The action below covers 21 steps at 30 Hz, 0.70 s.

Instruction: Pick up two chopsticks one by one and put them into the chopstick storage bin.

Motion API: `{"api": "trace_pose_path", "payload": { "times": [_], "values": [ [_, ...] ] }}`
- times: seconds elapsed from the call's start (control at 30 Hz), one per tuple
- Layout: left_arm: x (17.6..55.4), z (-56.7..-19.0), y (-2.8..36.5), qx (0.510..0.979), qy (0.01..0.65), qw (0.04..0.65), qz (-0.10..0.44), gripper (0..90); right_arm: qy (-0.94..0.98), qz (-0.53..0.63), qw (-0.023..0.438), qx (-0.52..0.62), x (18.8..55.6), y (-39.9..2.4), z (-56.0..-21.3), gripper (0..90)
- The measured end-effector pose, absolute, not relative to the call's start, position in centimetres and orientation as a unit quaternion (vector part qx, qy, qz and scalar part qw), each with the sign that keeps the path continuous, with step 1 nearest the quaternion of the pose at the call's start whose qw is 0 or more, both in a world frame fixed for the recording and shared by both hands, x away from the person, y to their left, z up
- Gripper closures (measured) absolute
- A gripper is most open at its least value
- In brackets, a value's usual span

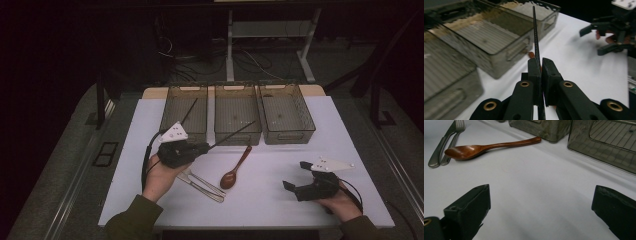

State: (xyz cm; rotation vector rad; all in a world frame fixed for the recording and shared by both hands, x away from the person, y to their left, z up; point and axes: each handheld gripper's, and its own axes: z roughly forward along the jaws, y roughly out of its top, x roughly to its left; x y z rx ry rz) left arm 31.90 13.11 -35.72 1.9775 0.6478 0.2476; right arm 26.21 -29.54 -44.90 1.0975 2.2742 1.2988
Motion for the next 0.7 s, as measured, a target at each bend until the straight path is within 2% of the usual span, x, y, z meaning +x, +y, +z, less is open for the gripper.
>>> {"api": "trace_pose_path", "payload": {
  "times": [0.43,0.7],
  "values": [
    [36.0,-32.5,15.0,0.807,0.3,0.487,0.149,85.0,0.79,0.454,0.15,0.383,26.2,-29.5,-44.9,1.5],
    [39.0,-32.3,15.8,0.796,0.335,0.475,0.167,85.0,0.789,0.455,0.148,0.386,26.2,-29.5,-44.9,1.5]
  ]
}}
